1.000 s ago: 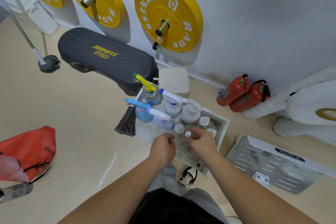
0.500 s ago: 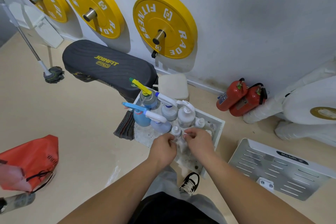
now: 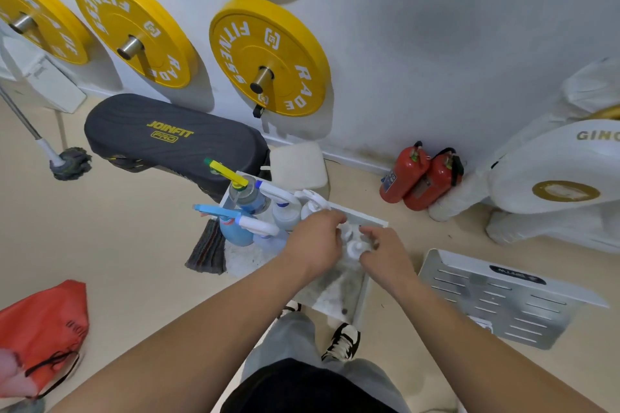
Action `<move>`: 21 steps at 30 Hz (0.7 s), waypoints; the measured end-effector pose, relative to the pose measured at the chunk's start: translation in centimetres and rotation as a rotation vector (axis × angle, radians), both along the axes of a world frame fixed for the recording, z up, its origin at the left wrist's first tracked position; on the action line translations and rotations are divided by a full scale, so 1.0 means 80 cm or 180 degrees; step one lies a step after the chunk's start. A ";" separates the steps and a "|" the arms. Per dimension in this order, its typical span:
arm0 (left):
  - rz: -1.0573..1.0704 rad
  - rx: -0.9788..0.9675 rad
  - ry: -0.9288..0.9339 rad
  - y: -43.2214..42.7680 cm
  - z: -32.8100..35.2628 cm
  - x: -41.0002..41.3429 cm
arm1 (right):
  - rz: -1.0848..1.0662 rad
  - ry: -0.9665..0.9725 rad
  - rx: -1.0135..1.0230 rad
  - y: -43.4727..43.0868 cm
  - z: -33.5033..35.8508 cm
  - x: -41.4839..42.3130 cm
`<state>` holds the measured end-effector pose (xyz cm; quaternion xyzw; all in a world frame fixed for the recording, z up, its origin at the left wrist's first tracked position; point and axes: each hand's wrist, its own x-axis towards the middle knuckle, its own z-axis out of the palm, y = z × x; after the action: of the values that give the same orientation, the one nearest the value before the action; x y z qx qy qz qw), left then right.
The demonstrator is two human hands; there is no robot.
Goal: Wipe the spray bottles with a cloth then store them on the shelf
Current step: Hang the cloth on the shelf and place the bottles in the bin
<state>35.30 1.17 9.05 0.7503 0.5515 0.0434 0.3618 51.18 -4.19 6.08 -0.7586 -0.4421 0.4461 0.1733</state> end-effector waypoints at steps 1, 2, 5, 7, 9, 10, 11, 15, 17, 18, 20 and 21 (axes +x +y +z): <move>-0.0255 -0.0090 0.0176 0.007 -0.001 0.010 | 0.0241 0.0028 -0.0107 -0.003 -0.004 0.001; -0.0489 -0.0171 0.0372 0.014 -0.002 0.019 | 0.0400 0.0014 -0.0176 -0.006 -0.008 0.000; -0.0903 -0.0278 0.0848 0.026 -0.006 0.043 | 0.0336 -0.0042 -0.0206 -0.014 -0.031 -0.005; -0.1076 -0.0310 0.1164 0.030 -0.013 0.053 | 0.0209 -0.0061 -0.0116 -0.012 -0.041 -0.004; -0.1224 -0.0383 0.1450 0.031 -0.023 0.058 | -0.0123 0.0114 0.0061 -0.010 -0.044 0.001; -0.1250 -0.0406 0.1564 0.033 -0.028 0.060 | -0.0336 0.0218 0.0184 -0.011 -0.042 0.006; -0.1269 -0.0404 0.1649 0.036 -0.031 0.061 | -0.0519 0.0303 0.0301 -0.011 -0.040 0.013; -0.1254 -0.0321 0.1761 0.039 -0.036 0.065 | -0.0951 0.0538 0.0408 -0.013 -0.026 0.050; -0.1244 -0.0302 0.1797 0.036 -0.032 0.066 | -0.1270 0.0664 0.0520 -0.015 -0.013 0.064; -0.1245 -0.0274 0.1806 0.035 -0.030 0.067 | -0.1390 0.0739 0.0556 -0.017 -0.008 0.069; -0.1270 -0.0213 0.1827 0.033 -0.023 0.071 | -0.1503 0.0823 0.0602 -0.021 0.003 0.077; -0.1300 -0.0166 0.1823 0.031 -0.018 0.074 | -0.1526 0.0832 0.0644 -0.024 0.008 0.082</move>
<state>41.18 3.67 7.63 0.8174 0.4701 -0.2561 0.2127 57.71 -6.07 6.74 -0.7564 -0.2664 0.4401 0.4041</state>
